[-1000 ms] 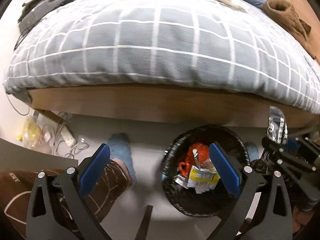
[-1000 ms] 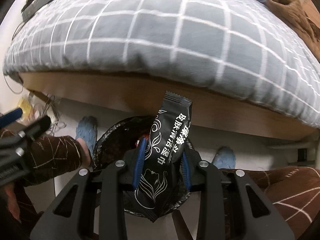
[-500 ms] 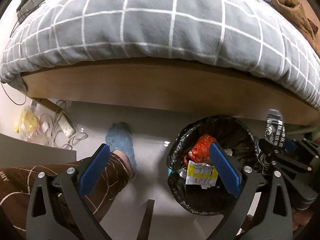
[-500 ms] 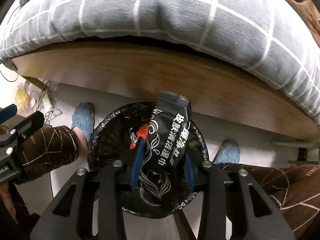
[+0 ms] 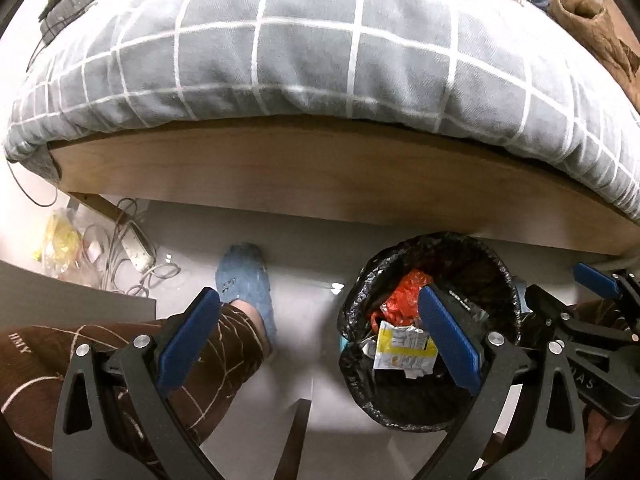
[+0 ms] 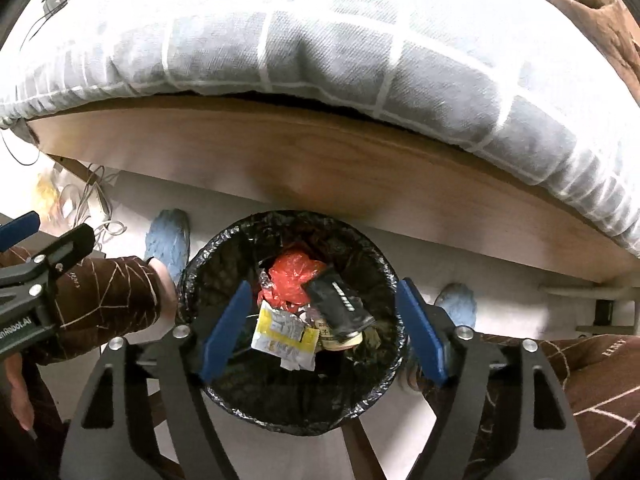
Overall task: Collect trash
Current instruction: 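Move both grippers back to the two plastic bags on the bed, then grasp the clear red-printed bag with the left gripper while the right gripper grasps the white QR-code bag, then lift both bags and carry them over the wastebasket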
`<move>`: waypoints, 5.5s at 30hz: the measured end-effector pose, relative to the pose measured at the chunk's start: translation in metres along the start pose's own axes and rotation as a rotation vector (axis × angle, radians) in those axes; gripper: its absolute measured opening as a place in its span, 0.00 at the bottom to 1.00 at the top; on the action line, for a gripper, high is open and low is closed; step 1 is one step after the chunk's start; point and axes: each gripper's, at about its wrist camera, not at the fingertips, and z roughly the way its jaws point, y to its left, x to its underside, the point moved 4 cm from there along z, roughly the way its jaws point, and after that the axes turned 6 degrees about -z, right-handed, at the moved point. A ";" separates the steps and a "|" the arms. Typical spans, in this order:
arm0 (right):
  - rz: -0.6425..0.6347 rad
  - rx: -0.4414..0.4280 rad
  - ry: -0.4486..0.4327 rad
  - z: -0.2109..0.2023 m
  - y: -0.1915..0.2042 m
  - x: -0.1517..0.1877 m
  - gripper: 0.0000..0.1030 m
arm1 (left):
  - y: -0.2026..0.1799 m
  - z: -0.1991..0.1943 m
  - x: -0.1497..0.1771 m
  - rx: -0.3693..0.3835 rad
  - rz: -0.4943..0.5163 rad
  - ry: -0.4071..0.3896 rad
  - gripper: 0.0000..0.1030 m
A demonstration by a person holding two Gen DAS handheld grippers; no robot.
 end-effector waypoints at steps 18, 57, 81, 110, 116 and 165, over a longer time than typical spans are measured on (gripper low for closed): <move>0.046 0.069 -0.242 -0.113 -0.047 -0.025 0.93 | -0.009 -0.076 -0.039 0.035 0.012 -0.143 0.94; -0.012 0.075 -0.412 -0.088 -0.140 -0.277 0.93 | -0.027 -0.026 -0.351 0.021 0.001 -0.274 0.94; -0.017 -0.075 -0.377 -0.006 -0.135 -0.355 0.84 | -0.047 0.063 -0.454 -0.012 -0.008 -0.281 0.79; 0.027 -0.057 -0.412 -0.060 -0.123 -0.322 0.38 | -0.038 -0.001 -0.392 0.033 0.004 -0.270 0.50; 0.031 -0.051 -0.413 -0.091 -0.115 -0.298 0.38 | -0.035 -0.032 -0.361 0.019 0.019 -0.270 0.50; 0.005 -0.042 -0.401 -0.222 -0.035 -0.062 0.38 | -0.042 -0.173 -0.083 0.129 0.051 -0.246 0.50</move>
